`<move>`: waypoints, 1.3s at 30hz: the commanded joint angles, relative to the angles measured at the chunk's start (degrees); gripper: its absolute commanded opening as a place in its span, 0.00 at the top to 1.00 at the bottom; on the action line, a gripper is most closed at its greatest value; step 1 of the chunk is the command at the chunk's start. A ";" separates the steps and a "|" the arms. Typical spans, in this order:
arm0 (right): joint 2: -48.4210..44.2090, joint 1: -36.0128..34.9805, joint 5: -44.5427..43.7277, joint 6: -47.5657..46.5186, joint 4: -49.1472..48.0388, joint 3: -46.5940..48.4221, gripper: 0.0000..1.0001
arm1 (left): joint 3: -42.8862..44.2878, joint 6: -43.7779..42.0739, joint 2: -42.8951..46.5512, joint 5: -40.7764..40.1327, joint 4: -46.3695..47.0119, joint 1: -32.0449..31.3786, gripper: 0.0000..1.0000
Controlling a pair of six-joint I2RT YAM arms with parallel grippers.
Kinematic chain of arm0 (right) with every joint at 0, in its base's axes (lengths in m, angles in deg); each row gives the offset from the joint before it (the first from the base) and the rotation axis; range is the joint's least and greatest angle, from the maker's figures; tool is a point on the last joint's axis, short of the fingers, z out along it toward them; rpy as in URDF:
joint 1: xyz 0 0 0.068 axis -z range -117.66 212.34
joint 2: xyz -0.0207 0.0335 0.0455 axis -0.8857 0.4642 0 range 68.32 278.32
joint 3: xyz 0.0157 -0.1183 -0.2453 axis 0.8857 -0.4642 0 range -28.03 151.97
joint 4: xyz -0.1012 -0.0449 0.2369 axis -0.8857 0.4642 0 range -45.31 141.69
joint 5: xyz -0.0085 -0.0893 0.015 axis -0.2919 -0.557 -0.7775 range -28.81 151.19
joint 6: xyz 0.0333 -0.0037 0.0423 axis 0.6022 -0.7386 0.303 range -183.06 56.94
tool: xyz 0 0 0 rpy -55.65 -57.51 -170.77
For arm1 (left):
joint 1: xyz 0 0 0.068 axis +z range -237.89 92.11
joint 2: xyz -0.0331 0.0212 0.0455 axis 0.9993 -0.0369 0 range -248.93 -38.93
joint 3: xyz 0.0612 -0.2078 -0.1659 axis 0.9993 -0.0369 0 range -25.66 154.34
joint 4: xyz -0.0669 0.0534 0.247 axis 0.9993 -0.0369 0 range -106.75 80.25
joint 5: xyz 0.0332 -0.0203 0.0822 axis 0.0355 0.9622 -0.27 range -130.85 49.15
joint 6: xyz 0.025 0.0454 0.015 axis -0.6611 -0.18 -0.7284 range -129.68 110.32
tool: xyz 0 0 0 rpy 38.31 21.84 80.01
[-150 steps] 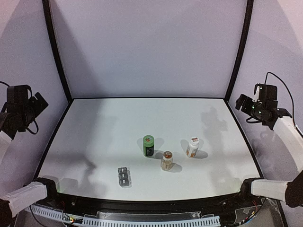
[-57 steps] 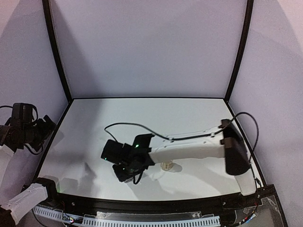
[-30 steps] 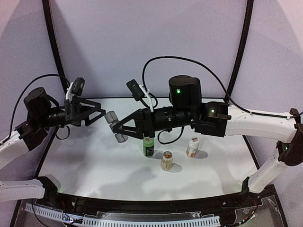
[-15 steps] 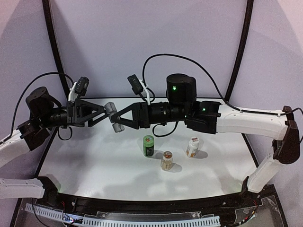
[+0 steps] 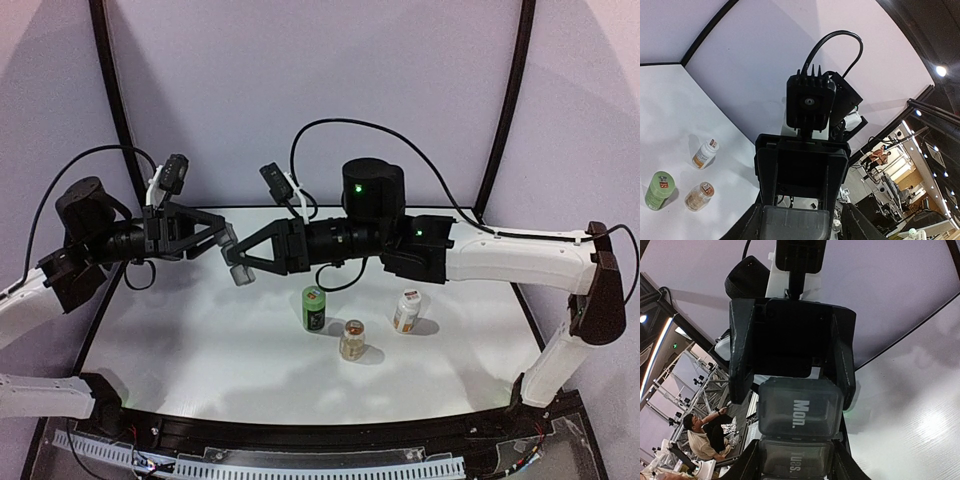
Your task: Sort the pills into containers
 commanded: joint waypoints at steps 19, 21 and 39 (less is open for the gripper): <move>1.60 0.14 0.22 4.24 -5.76 1.68 0.58 | -0.85 -0.77 2.65 -0.06 -1.02 -0.24 0.70; 1.71 0.15 0.29 4.26 -5.17 1.91 0.54 | -0.86 -1.04 2.69 0.01 -1.07 -0.24 0.75; 0.14 0.14 -2.50 -3.84 8.19 7.09 0.10 | -1.63 -3.81 3.60 1.48 -5.11 -0.24 0.99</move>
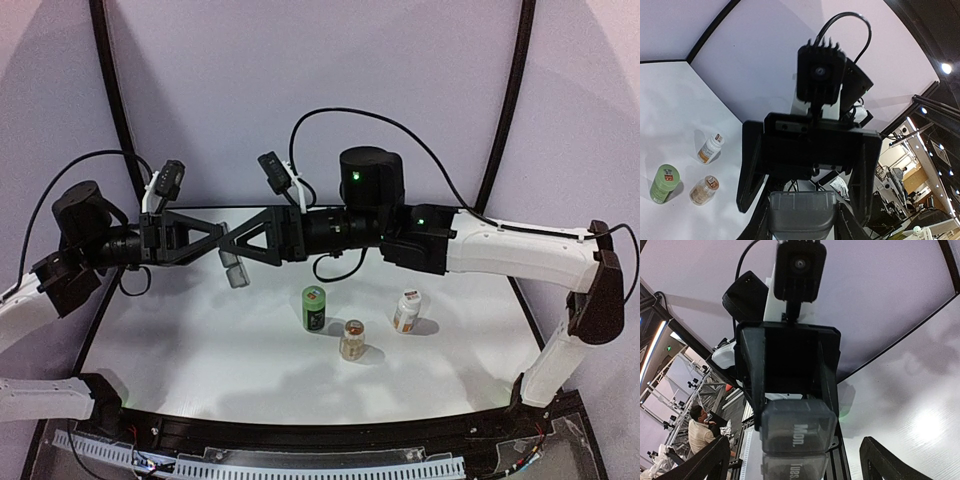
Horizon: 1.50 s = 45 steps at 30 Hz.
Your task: Sort the pills into containers
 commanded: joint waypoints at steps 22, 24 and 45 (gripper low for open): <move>4.01 0.14 1.69 -6.49 12.79 10.69 0.36 | -2.65 -0.73 1.24 5.70 2.93 -0.24 0.99; 3.91 0.14 2.16 -6.14 11.83 10.44 0.41 | -3.04 -0.91 1.43 6.05 3.51 -0.24 0.99; 2.11 0.65 14.68 -6.66 9.78 9.58 0.76 | -8.04 -1.18 4.78 10.82 14.63 -0.24 0.99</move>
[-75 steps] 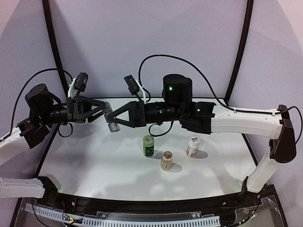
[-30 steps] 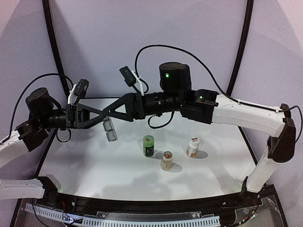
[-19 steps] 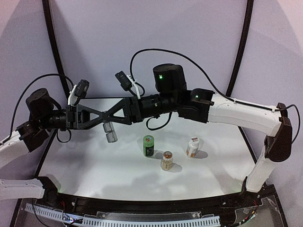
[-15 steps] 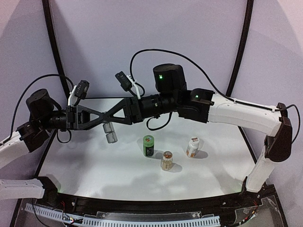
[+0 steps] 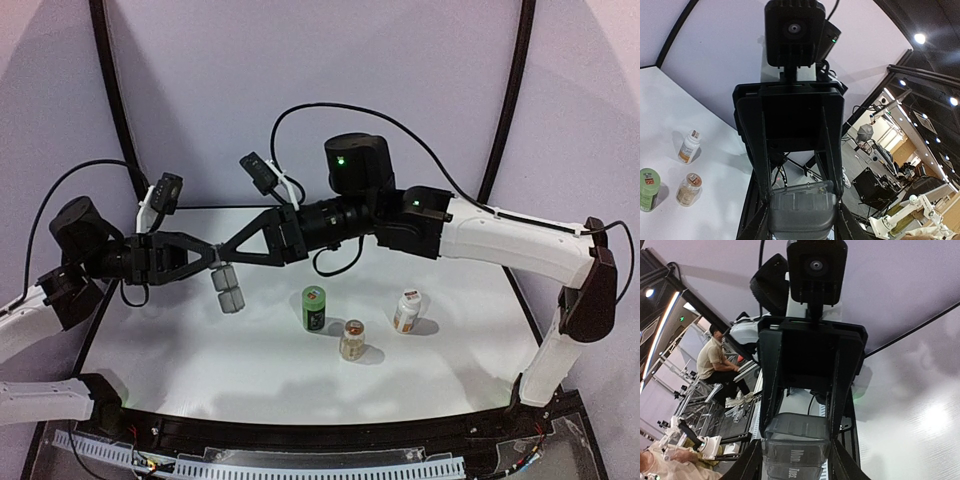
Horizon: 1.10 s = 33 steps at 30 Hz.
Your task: Sort the pills into containers
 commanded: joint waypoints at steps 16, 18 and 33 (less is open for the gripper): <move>-3.41 6.73 5.08 -1.99 2.07 -2.95 0.29 | -4.55 -0.71 7.37 3.77 11.69 -0.24 0.99; -3.90 6.82 2.16 -3.37 4.46 -2.70 0.25 | -4.55 -0.88 7.36 3.37 11.24 -0.24 0.99; -9.02 -0.49 -8.25 -18.52 6.30 -4.17 0.04 | -1.24 -8.38 6.26 -6.62 -2.51 -0.24 0.99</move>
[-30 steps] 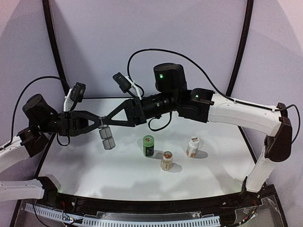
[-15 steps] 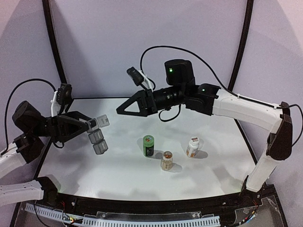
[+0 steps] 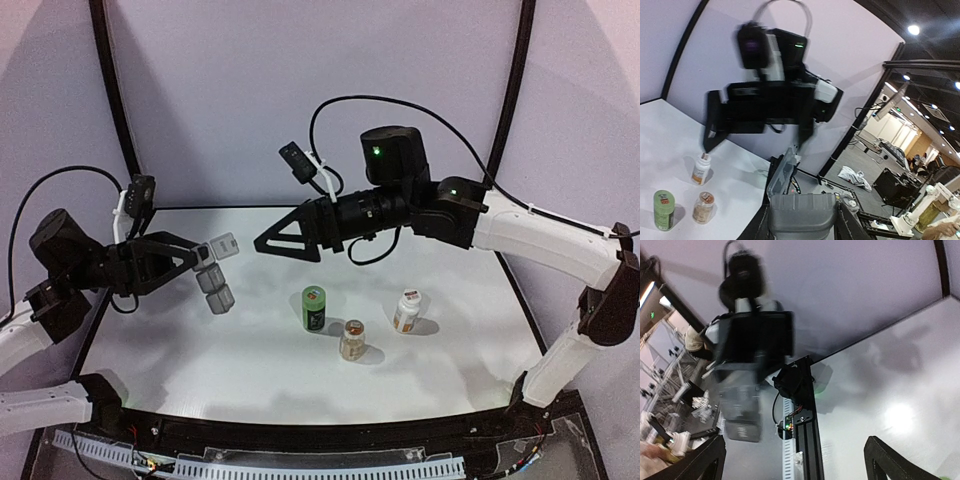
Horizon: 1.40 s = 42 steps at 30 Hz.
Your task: Sort the pills into containers
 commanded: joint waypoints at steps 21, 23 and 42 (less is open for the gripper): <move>4.96 -7.47 -3.93 -7.25 -2.28 7.63 0.56 | -2.37 0.46 0.26 5.22 6.77 0.11 0.99; 5.05 -7.48 -3.21 -6.72 -2.68 7.61 0.61 | -3.23 2.24 0.32 6.55 10.09 0.11 0.99; 5.36 -7.87 -2.38 -6.25 3.27 9.56 1.00 | -3.11 -3.14 2.92 1.14 -0.77 0.11 0.51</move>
